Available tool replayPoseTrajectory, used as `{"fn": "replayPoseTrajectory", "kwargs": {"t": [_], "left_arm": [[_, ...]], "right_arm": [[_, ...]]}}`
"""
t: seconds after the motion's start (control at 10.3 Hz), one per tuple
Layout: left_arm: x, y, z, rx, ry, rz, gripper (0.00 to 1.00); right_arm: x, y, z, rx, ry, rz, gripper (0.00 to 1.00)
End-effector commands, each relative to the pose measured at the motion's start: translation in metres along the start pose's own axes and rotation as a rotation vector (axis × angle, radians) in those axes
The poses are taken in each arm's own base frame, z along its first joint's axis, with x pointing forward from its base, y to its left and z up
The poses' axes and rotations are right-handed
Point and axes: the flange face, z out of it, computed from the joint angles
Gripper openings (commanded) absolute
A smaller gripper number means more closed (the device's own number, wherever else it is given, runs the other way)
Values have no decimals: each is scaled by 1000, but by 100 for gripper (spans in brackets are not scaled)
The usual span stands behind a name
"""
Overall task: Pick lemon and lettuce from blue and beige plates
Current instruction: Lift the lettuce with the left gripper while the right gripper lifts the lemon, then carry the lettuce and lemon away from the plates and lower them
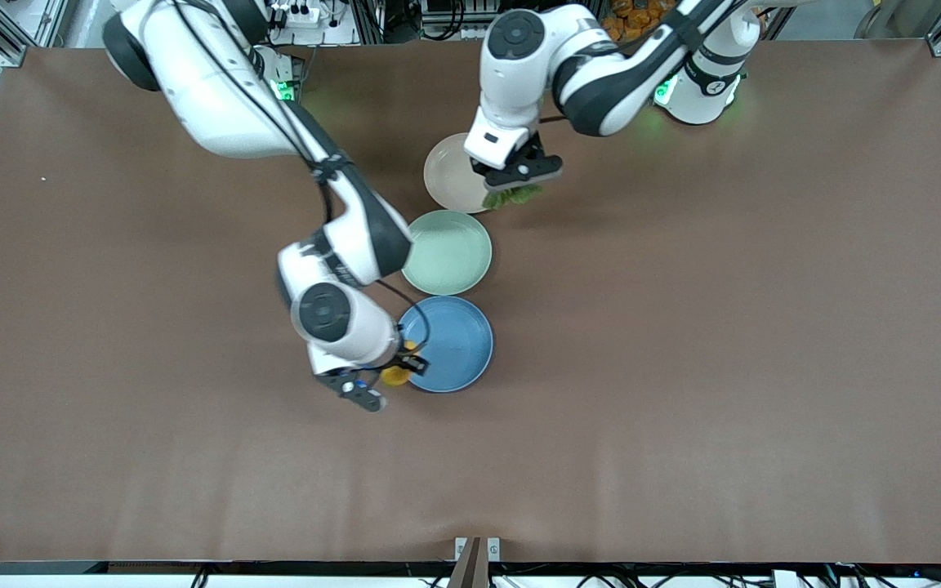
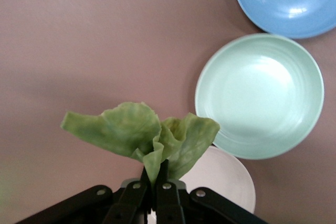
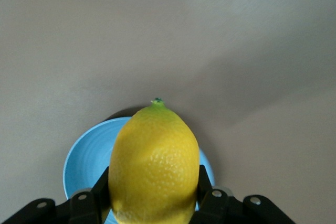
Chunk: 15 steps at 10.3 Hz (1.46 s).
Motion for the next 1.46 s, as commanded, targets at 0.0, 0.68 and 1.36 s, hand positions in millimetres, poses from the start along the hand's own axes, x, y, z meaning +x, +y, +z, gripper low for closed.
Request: {"fn": "replayPoseTrajectory", "kwargs": {"t": [0.0,0.68,1.36], "left_arm": [[43,-44,-12,48,1,137,0],[193,-214,26,74,-126,285,0],[281,-327,129,-27,-107,349,0]], "right_arm": [[34,49,-62,41,-71,-47,0],[105,264,-71,-21,-130,-315,0],[90,387,19,-53,-24,-427,3]]}}
